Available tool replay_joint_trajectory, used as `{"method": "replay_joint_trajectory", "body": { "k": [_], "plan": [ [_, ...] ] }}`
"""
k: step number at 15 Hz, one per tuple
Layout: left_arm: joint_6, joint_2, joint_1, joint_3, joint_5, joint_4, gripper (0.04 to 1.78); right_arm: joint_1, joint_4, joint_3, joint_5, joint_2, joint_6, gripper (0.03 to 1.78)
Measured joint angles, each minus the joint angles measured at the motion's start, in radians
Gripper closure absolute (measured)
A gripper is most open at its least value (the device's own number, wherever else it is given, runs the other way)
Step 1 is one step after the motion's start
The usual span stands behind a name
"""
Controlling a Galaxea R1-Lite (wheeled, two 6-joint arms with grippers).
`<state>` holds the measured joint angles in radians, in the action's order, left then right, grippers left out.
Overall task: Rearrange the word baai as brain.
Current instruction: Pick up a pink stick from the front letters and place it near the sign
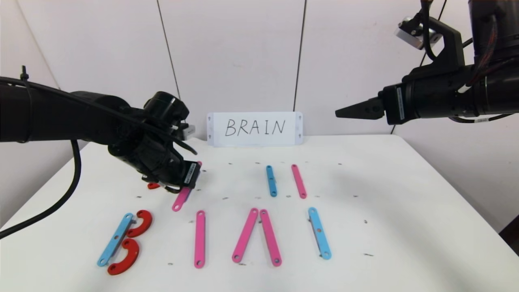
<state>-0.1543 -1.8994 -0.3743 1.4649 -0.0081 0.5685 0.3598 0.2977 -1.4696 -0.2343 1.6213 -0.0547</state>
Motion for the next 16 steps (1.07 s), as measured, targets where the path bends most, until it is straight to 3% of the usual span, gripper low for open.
{"method": "replay_joint_trajectory", "body": {
  "k": [5,16],
  "plan": [
    [-0.119,-0.141,-0.021,0.252,0.007,0.161,1.53,-0.001,0.001,0.000,0.000,-0.001,0.000,0.07],
    [-0.219,-0.405,-0.033,0.464,0.086,0.155,1.53,0.000,0.001,0.003,0.000,-0.001,-0.001,0.07]
  ]
}}
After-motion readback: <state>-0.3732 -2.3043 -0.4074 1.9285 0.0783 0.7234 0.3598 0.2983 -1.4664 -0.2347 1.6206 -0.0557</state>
